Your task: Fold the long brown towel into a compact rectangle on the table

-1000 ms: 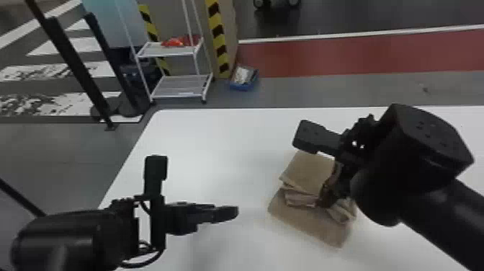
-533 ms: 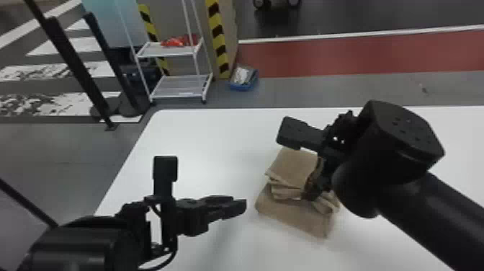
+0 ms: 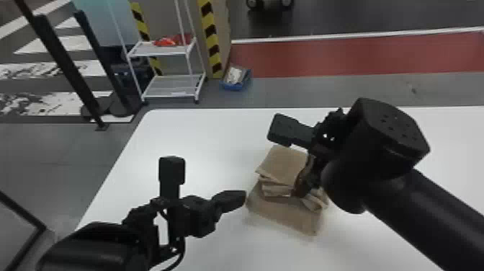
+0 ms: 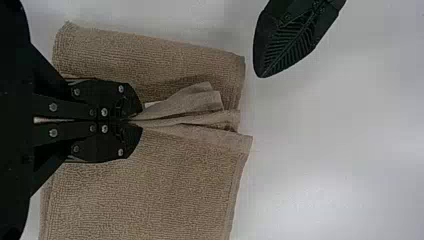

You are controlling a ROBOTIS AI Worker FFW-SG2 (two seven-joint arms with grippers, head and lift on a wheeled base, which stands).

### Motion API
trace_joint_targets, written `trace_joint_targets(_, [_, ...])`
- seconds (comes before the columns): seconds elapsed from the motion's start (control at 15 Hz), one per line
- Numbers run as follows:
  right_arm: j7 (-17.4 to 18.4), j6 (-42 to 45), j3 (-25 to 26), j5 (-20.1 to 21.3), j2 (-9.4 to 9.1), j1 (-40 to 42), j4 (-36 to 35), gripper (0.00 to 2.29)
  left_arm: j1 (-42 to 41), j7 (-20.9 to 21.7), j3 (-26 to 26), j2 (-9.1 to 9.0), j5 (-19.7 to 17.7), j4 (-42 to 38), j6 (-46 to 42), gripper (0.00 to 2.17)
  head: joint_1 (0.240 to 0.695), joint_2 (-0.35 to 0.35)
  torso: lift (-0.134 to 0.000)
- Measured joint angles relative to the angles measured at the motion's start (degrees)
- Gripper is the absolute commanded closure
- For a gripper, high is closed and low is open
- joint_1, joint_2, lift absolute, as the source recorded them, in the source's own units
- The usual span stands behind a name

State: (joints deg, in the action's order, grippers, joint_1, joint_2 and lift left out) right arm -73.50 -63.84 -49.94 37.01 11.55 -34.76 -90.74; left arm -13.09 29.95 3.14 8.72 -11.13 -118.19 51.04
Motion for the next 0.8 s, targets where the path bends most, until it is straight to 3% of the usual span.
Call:
trace_joint_targets(0.47, [-0.3, -0.3, 1.0, 0.0, -0.66, -0.3, 0.0, 1.3, -0.8, 0.7, -0.4, 0.26, 0.4, 0.1, 0.0, 2.15, 0.695, 0.167, -0.123])
trace_joint_targets(0.8, [-0.3, -0.3, 1.1, 0.1, -1.48, -0.4, 0.4, 1.29, -2.9, 0.7, 0.0, 0.15, -0.4, -4.6, 0.1, 2.15, 0.695, 0.17, -0.123])
